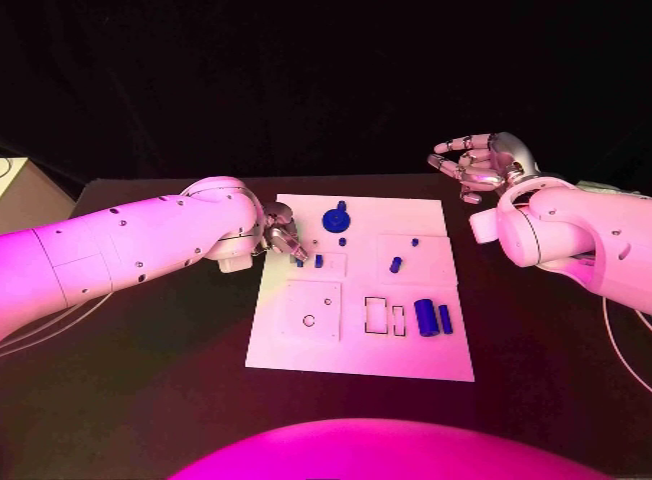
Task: Assemble the parts on the task board
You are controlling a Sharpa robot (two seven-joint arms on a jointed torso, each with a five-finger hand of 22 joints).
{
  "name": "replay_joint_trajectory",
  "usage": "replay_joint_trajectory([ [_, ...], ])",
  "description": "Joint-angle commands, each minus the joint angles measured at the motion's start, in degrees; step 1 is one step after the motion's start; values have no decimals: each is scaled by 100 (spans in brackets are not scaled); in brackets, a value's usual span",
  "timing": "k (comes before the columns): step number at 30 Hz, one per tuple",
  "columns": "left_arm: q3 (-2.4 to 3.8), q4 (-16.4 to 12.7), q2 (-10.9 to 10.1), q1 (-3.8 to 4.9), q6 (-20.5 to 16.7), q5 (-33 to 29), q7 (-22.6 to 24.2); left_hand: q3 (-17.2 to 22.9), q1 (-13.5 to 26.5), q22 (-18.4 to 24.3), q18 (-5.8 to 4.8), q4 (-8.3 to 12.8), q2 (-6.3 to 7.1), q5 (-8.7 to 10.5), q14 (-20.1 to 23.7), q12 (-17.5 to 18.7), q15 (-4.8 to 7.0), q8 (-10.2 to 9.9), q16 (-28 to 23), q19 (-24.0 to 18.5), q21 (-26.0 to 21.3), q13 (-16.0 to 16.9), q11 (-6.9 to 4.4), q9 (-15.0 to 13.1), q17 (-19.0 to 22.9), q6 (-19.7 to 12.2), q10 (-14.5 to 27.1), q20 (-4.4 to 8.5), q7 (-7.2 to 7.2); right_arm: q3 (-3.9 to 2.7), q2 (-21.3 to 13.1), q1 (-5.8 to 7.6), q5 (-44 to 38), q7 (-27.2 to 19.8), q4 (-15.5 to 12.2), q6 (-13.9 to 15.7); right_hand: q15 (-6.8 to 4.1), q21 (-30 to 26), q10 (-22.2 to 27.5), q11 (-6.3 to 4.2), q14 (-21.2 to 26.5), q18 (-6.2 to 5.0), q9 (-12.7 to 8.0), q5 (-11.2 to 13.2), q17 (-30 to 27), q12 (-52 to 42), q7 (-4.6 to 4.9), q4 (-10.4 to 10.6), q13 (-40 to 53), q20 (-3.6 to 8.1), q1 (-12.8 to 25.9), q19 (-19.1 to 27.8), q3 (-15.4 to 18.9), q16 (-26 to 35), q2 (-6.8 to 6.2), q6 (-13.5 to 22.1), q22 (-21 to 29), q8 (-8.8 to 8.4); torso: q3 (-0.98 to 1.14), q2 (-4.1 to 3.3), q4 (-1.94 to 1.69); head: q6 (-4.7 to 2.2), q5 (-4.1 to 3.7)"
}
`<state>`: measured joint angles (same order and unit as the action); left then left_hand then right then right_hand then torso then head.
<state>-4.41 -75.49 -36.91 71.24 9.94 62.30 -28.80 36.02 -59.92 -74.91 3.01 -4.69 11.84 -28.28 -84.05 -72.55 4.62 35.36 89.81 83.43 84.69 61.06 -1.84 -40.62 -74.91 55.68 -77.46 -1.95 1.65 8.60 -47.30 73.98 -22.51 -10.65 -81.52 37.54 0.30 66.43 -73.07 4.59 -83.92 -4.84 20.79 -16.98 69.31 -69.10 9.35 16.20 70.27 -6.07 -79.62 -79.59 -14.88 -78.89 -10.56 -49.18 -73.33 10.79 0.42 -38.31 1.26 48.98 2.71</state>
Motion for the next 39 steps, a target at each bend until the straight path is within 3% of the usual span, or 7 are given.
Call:
replay_joint_trajectory([
  [1, -4, 11, 20, -7, -23, -58, -7, -77, 37, -428, -41, -35, -7, 36, -595, 30, 42, -19, 19, -8, -26, 13, -19, 8, -1509, 7, 39, 51, 18, -1, 2, -2, -16, -56, -8, -83, -35, -20, 2, -19, -14, -43, 5, -33, 2, 14, 9, -10, -5, 24, 69, 1, -30, 19, -3, 31, 5, 14, -1, 4, 1, 6, -3],
  [9, -6, 26, 9, -7, 4, -53, -27, -185, 33, -427, -41, -84, 15, 52, -595, 30, 44, -33, 19, -8, -29, 25, -22, 25, -1509, 23, 41, 54, 14, -1, 2, -2, -16, -55, -4, -85, -35, -20, 2, -19, -14, -43, 5, -33, 2, 14, 9, -10, -5, 24, 69, 1, -30, 19, -3, 31, 5, 14, 1, 5, 1, 3, 8],
  [22, -5, -6, -26, -8, -26, -40, -32, -683, 65, -426, -41, -376, 92, 175, -595, 36, 45, -97, 19, -5, -38, 60, -19, 99, -1509, 84, 49, 56, 19, -1, 9, -4, -16, -59, 8, -86, -35, -20, 2, -19, -14, -43, 5, -33, 2, 14, 9, -10, -5, 24, 69, 1, -30, 19, -3, 31, 5, 14, -2, 3, 1, 3, -3],
  [27, -4, -37, -49, -9, -63, -44, -26, -988, -17, -424, -40, -645, 101, 760, -595, 46, 37, -143, 19, -5, -46, 84, -11, 152, -1509, 116, 51, 50, 27, -1, 12, -7, -16, -61, 12, -89, -36, -25, 6, -20, -15, -43, 7, -33, 0, 20, 9, -6, -18, 25, 85, -3, -39, 24, -5, 37, 8, 21, -1, 1, 4, 3, -6],
  [35, 12, -101, -113, -10, -176, -56, -8, -1117, -57, -415, -38, -800, 117, 912, -595, 77, 33, -162, 19, -9, -54, 56, -2, 172, -1509, 116, 73, 46, 38, -1, 14, -15, -15, -63, 20, -90, -36, -25, 6, -20, -15, -43, 7, -33, 0, 20, 9, -6, -18, 25, 85, -3, -39, 24, -5, 37, 8, 21, -4, 7, 1, 4, -11],
  [38, 24, -137, -150, -10, -249, -86, 9, -1220, -75, -409, -36, -931, 133, 1061, -594, 88, 25, -171, 17, -13, -60, 52, 6, 182, -1506, 112, 81, 39, 47, -1, 15, -18, -15, -64, 23, -90, -36, -25, 6, -20, -15, -43, 7, -33, 0, 20, 9, -6, -18, 25, 85, -3, -39, 24, -5, 37, 8, 21, -5, 4, 3, 2, -8],
  [39, 28, -152, -165, -10, -284, -103, 19, -1327, -60, -412, -37, -1086, 128, 1281, -593, 95, 17, -173, 15, -11, -60, 52, 16, 188, -1503, 115, 84, 32, 58, -1, 15, -19, -15, -64, 24, -90, -36, -25, 6, -20, -15, -43, 7, -33, 0, 20, 9, -6, -18, 25, 85, -3, -39, 24, -5, 37, 8, 21, -3, 3, 3, 2, -7],
])
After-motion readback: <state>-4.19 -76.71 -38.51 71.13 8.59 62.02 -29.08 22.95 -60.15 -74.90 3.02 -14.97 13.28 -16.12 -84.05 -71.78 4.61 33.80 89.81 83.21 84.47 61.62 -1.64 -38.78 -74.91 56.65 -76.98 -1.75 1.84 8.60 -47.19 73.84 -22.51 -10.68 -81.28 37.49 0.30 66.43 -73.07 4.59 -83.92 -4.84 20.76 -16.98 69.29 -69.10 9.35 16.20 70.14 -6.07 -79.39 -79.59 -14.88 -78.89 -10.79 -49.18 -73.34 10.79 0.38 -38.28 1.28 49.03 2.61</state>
